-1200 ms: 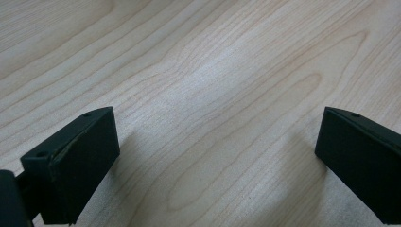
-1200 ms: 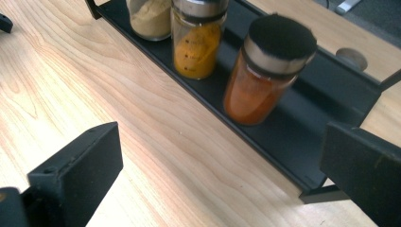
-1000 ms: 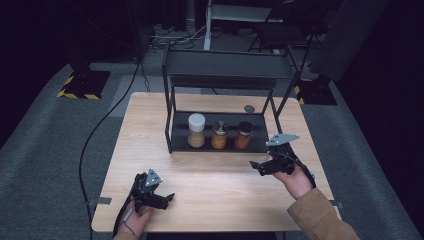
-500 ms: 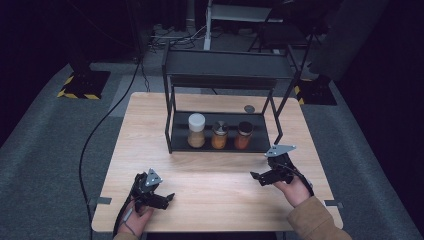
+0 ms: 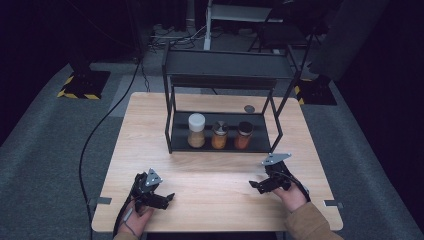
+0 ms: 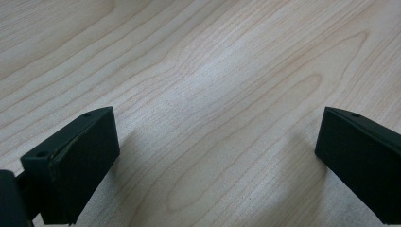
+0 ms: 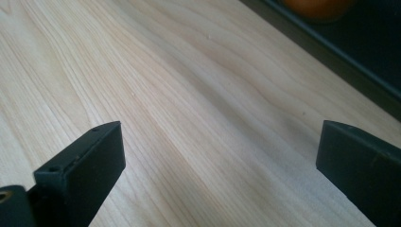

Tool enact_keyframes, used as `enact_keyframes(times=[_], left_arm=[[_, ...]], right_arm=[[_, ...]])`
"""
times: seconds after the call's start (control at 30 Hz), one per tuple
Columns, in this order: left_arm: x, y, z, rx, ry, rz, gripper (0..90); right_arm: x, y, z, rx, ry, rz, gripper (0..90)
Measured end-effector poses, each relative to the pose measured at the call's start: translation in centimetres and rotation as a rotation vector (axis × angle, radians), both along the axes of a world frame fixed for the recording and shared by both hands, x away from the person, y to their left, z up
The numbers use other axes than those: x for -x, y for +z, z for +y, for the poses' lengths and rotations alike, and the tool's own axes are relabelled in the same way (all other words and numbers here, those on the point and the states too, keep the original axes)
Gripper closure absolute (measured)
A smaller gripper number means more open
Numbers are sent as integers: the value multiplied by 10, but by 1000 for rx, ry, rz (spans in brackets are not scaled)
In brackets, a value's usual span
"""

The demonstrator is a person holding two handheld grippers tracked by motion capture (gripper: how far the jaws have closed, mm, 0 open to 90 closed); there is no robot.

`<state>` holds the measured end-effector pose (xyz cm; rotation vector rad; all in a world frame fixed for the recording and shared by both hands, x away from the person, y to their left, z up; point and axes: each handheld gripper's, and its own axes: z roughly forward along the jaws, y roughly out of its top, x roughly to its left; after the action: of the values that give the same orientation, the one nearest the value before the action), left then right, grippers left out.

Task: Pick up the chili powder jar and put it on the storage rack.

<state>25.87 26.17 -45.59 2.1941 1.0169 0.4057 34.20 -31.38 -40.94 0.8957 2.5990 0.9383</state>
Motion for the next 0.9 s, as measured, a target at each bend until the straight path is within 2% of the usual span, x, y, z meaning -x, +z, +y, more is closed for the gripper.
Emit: enact_keyframes(times=[0.53,0.77,0.87,0.9], left_arm=[[0,0,0,-1,-1,0,1],[0,0,0,-1,0,0,1],[0,0,0,-1,0,0,1],[0,0,0,0,0,0,1]], right_arm=[[1,-23,-4,14,-19,47,15],[9,-29,-5,8,-16,11,0],[13,-34,-9,-16,-21,-8,0],[18,-41,-14,-49,-30,-37,0]])
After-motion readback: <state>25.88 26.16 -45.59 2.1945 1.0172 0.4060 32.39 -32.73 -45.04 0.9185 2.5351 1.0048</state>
